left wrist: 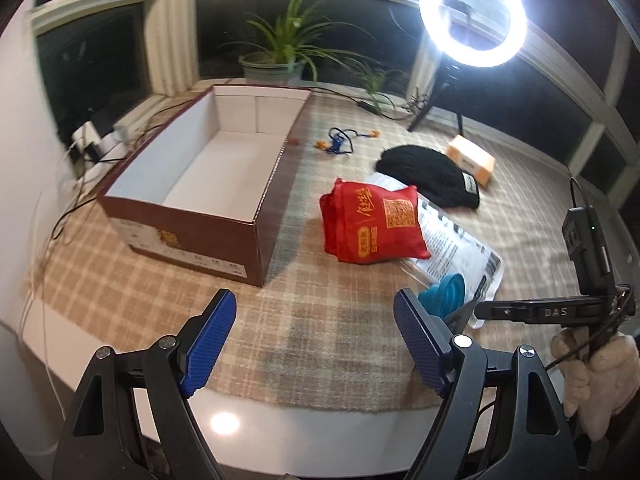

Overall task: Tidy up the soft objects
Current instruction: 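Lower the right tool to the blue funnel and close on its rim, then lift the blue funnel with the right tool while the left tool grasps the grey packet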

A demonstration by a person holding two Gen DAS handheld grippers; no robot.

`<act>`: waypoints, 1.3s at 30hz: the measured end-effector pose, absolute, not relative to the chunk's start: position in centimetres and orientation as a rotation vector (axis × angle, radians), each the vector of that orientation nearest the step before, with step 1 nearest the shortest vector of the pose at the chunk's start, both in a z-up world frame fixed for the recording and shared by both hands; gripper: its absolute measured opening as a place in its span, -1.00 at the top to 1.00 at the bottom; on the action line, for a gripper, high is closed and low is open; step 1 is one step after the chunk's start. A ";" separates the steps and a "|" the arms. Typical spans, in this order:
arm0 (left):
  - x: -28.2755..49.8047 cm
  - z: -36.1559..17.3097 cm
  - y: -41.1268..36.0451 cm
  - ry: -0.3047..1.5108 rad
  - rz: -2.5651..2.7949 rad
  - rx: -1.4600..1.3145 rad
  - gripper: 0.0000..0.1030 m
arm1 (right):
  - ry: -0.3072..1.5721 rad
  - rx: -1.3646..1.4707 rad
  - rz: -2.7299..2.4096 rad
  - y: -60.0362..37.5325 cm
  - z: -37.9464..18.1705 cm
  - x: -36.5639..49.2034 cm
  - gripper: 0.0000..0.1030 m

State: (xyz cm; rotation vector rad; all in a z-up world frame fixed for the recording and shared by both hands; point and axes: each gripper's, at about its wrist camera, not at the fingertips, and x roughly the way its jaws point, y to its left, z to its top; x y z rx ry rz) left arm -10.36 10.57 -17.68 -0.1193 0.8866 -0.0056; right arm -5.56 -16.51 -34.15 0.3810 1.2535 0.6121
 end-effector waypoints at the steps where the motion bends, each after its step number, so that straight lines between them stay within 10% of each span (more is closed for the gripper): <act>1: -10.3 -17.8 10.6 0.889 -0.018 -0.114 -0.57 | 1.248 0.397 0.592 -16.5 -34.2 -5.7 0.66; 39: -10.4 -23.7 9.0 1.024 -0.239 -0.062 -0.57 | 1.234 0.478 0.492 -12.6 -34.6 -7.3 0.66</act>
